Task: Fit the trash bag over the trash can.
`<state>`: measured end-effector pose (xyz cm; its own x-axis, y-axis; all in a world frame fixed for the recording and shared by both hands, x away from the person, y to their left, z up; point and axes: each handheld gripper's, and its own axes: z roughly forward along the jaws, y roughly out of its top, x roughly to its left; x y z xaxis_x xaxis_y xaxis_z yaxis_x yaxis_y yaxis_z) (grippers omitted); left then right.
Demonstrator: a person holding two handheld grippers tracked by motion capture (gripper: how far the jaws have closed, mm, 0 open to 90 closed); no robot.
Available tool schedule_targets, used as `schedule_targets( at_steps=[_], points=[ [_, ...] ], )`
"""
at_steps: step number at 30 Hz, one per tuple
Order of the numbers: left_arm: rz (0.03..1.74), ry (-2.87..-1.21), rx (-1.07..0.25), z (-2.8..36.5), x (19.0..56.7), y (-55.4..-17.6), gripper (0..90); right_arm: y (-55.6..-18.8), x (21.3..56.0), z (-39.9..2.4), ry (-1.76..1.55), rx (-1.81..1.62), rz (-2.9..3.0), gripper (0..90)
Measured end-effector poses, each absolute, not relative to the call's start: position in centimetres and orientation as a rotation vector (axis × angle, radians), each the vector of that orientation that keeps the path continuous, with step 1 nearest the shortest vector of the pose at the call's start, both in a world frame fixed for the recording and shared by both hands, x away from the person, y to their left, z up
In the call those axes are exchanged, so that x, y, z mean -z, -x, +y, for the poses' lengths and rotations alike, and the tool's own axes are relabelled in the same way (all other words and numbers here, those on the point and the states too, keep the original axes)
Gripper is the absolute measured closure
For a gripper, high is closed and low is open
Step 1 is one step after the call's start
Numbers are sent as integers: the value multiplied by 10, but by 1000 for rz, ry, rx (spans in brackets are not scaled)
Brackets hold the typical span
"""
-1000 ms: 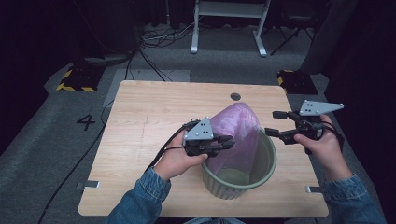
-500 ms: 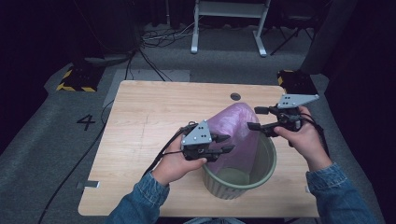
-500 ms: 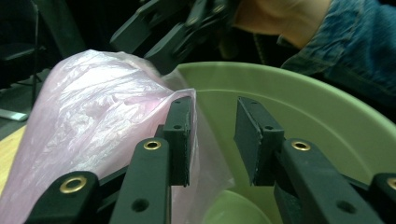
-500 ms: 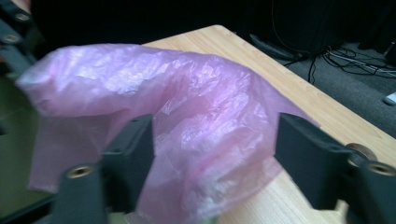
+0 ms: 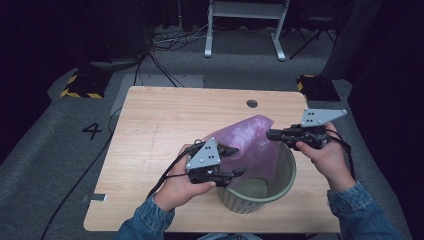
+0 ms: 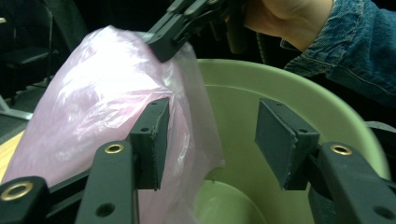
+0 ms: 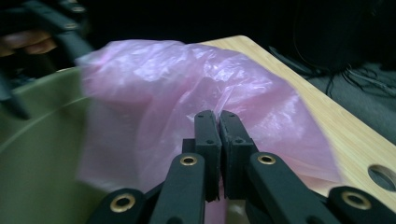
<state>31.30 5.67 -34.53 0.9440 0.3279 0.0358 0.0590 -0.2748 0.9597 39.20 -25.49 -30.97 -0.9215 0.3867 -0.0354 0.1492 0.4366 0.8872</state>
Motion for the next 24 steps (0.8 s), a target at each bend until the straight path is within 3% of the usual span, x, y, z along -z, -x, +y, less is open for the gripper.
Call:
schedule_targets(
  at_steps=[9, 15, 18, 24],
  points=[
    [298, -1837, -274, 68, 344, -297, 458, -346, 306, -265, -382, -1488, 2502, 882],
    [313, -1855, -272, 72, 350, -291, 620, -325, 313, -269, -379, -1456, 2543, 881],
    [328, -1844, -260, 73, 352, -294, 579, -319, 318, -274, -395, -1455, 2555, 881],
    [371, -1833, -375, 72, 345, -292, 364, -315, 323, -280, -429, -1468, 2548, 873]
  ],
)
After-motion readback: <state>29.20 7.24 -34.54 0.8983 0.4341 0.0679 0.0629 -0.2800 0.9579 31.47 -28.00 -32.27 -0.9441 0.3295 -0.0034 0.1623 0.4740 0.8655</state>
